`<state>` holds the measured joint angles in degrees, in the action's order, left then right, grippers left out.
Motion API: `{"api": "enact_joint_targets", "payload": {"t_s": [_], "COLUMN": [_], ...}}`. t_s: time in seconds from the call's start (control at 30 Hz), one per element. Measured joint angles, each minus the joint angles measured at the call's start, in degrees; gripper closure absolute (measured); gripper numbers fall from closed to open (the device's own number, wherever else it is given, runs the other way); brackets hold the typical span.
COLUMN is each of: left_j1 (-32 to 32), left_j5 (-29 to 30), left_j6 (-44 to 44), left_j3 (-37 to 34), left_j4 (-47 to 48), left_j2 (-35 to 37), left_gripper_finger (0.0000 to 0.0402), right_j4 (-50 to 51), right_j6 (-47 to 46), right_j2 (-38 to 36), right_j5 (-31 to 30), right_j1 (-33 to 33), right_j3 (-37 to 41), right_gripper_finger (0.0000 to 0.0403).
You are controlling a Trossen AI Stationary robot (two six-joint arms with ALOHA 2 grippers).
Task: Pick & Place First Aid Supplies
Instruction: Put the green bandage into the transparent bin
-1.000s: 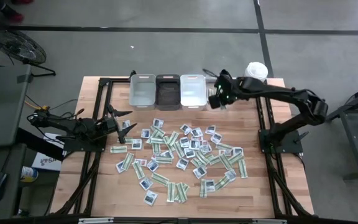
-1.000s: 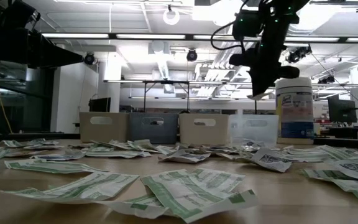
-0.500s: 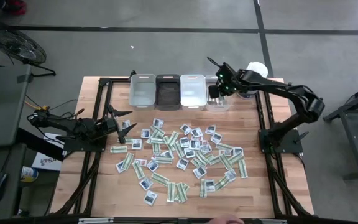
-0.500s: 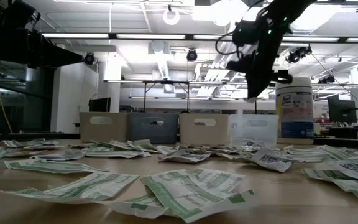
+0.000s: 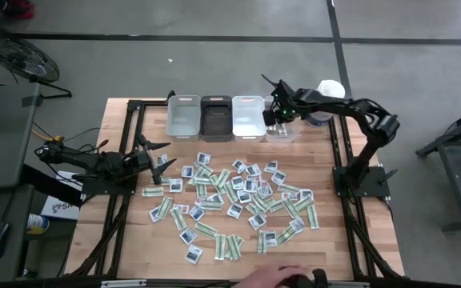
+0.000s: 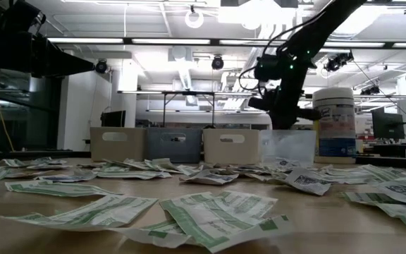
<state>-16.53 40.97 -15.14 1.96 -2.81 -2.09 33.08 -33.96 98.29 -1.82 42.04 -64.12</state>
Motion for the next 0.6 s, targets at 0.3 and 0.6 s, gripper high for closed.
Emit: {"api": "enact_joint_targets", "payload": {"t_s": [0.3,0.6], "left_j1": [0.01,0.02], "left_j5": [-0.02,0.00], "left_j6": [0.00,0.00], "left_j3": [0.00,0.01], "left_j4": [-0.02,-0.02], "left_j2": [0.01,0.00], "left_gripper_finger": [0.0121,0.0121], "right_j4": [-0.37,-0.23], "right_j6": [3.65,9.36], "right_j2": [0.45,0.45], "right_j5": [1.29,2.08], "right_j1": [0.37,1.87], "right_j3": [0.00,0.00], "right_gripper_finger": [0.0348,0.0271]}}
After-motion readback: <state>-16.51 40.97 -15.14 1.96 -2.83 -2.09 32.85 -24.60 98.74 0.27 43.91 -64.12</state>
